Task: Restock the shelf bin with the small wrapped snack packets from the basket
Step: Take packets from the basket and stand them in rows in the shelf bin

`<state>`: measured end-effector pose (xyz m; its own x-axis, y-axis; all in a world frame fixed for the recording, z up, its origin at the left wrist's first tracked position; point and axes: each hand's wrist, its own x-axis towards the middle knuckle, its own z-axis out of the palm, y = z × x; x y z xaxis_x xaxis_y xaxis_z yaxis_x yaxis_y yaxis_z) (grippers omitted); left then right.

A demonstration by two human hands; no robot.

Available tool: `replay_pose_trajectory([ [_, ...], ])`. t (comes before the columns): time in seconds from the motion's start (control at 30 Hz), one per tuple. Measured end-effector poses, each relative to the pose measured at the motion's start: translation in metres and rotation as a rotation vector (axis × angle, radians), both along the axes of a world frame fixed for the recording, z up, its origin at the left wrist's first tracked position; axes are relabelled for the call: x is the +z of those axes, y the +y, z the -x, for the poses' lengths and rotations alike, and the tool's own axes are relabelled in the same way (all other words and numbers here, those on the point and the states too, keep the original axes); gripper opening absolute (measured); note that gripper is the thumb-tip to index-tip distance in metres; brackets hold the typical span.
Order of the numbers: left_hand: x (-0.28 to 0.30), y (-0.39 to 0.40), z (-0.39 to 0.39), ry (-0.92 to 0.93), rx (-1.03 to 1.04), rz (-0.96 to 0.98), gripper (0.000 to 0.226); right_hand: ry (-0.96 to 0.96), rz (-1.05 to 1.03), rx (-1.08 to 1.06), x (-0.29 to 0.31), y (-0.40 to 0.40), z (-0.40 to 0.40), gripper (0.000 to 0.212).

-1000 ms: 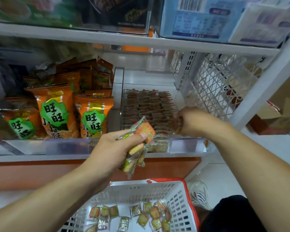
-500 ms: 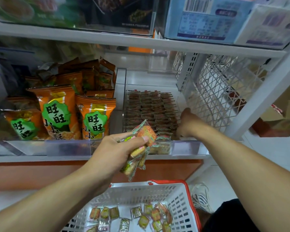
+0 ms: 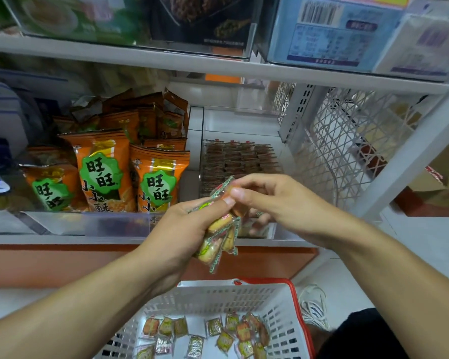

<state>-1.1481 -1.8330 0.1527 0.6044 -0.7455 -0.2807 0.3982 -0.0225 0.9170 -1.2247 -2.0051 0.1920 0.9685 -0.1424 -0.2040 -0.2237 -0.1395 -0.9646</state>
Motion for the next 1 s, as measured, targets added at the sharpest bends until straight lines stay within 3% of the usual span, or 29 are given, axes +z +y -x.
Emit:
replay_pose_trajectory([
  [0.1,0.000,-0.003,0.000,-0.009,0.042,-0.039,0.051,-0.097,-0.026,-0.162,-0.001,0.003,0.005,0.010],
  [0.2,-0.003,-0.004,-0.003,-0.089,0.089,-0.177,0.081,-0.267,0.076,-0.308,0.003,0.006,0.008,0.015],
  [0.3,-0.006,-0.002,-0.003,-0.155,0.103,-0.225,0.100,-0.386,0.303,-0.224,0.002,0.023,0.011,0.022],
  [0.4,-0.006,-0.001,0.000,-0.221,0.159,-0.234,0.110,-0.354,0.559,-0.121,-0.004,0.035,0.016,0.023],
  [0.53,-0.009,0.001,-0.001,-0.272,0.189,-0.256,0.119,-0.256,0.444,0.003,0.001,0.031,0.017,0.024],
  [0.63,-0.008,0.002,-0.002,-0.368,0.209,-0.273,0.124,-0.229,0.313,-0.040,0.005,0.027,0.017,0.032],
  [0.8,-0.004,0.002,0.000,-0.522,0.159,-0.126,0.100,-0.213,0.220,-0.113,0.008,0.027,0.018,0.046],
  [0.87,-0.001,0.002,0.002,-0.552,0.170,-0.101,0.085,-0.198,0.224,-0.105,0.009,0.027,0.018,0.043],
  [1.0,-0.001,0.004,0.003,-0.592,0.133,-0.088,0.095,-0.129,0.077,-0.072,0.010,0.030,0.017,0.021],
])
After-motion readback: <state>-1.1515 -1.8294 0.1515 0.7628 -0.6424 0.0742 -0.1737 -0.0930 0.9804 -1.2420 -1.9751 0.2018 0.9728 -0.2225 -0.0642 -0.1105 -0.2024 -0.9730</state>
